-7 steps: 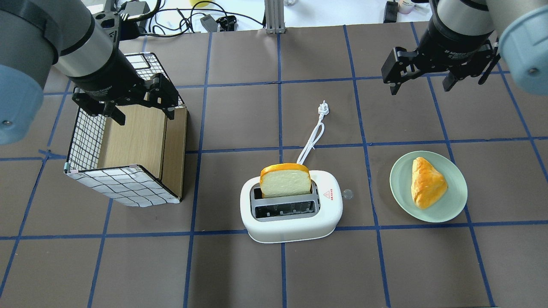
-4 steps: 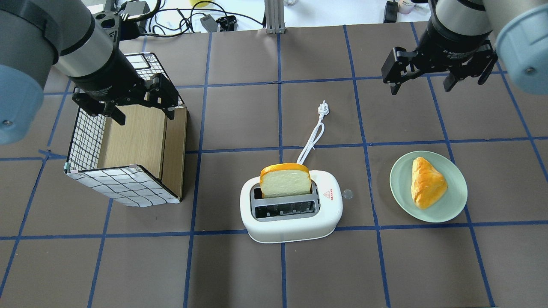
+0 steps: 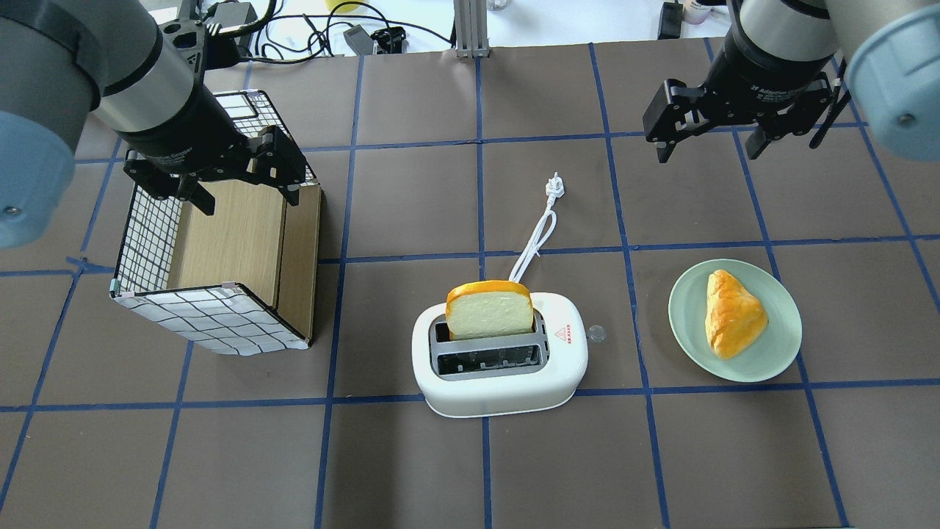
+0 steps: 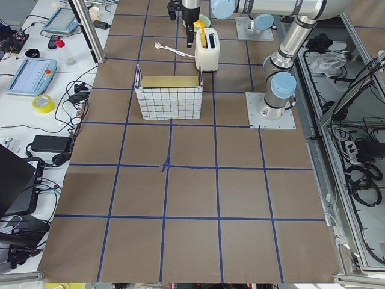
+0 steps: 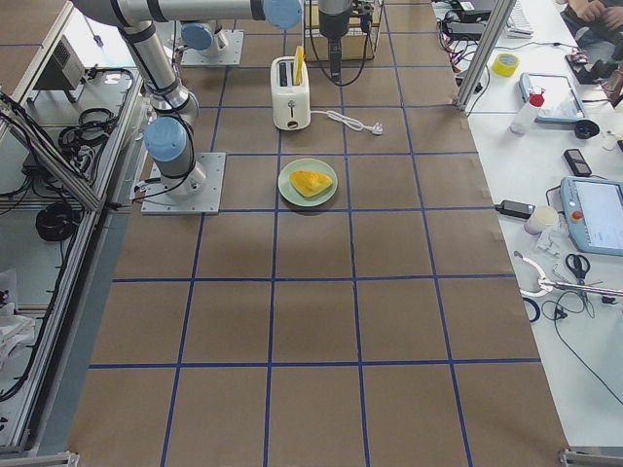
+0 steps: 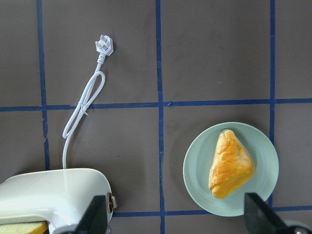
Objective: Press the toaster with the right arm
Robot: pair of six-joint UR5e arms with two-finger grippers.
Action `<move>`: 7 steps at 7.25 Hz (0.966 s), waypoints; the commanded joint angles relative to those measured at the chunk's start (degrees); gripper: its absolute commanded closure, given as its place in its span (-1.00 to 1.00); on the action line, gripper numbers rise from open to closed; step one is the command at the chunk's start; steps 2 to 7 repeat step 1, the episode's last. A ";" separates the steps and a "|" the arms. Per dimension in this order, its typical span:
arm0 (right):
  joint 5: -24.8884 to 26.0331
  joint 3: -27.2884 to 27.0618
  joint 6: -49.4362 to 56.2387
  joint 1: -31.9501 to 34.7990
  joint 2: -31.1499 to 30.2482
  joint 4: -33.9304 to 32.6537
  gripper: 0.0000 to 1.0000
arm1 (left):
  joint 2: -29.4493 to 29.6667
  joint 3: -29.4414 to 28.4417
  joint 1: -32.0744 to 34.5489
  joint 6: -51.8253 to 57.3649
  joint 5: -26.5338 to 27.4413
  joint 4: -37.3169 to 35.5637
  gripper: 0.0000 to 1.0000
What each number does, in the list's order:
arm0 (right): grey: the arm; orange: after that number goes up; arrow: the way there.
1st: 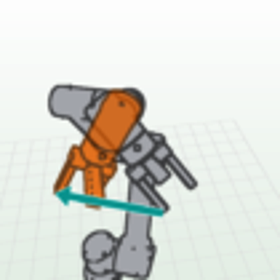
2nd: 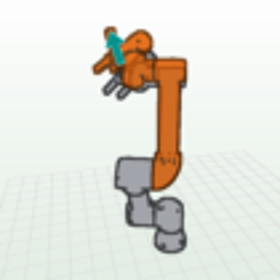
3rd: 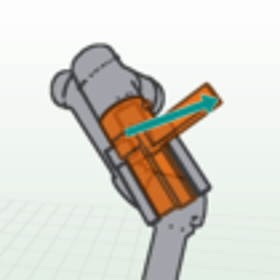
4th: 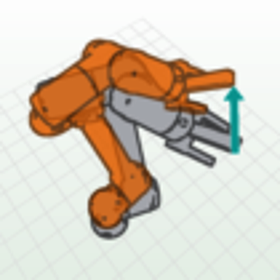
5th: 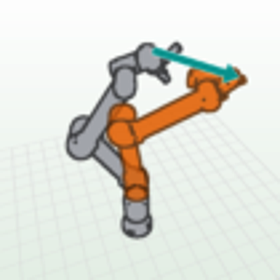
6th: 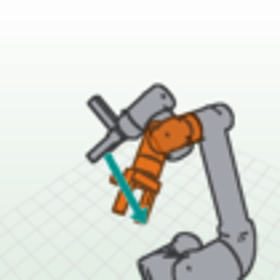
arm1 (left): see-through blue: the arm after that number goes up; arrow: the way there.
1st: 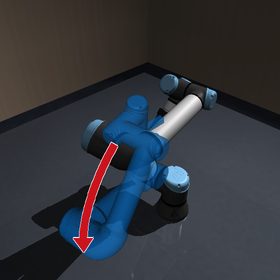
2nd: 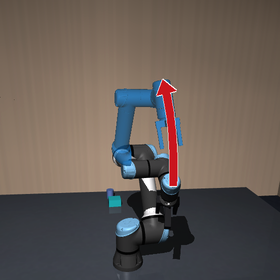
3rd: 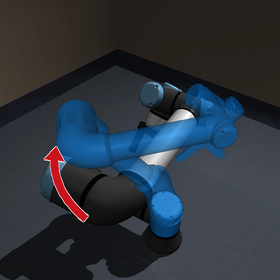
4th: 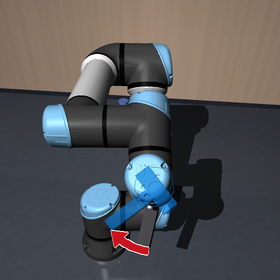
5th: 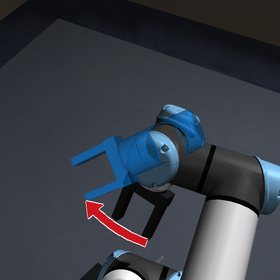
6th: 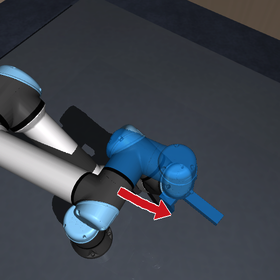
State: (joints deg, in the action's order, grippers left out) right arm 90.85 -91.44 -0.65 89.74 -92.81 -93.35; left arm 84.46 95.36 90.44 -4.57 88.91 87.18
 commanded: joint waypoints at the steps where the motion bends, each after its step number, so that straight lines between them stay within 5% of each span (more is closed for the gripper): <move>1: 0.20 -0.06 0.12 0.00 0.00 0.02 -1.00 | 0.00 0.00 0.00 0.00 -0.05 -0.08 -1.00; 7: 0.20 -0.06 0.12 0.00 0.00 0.02 -1.00 | 0.00 0.00 0.00 0.00 -0.05 -0.08 -1.00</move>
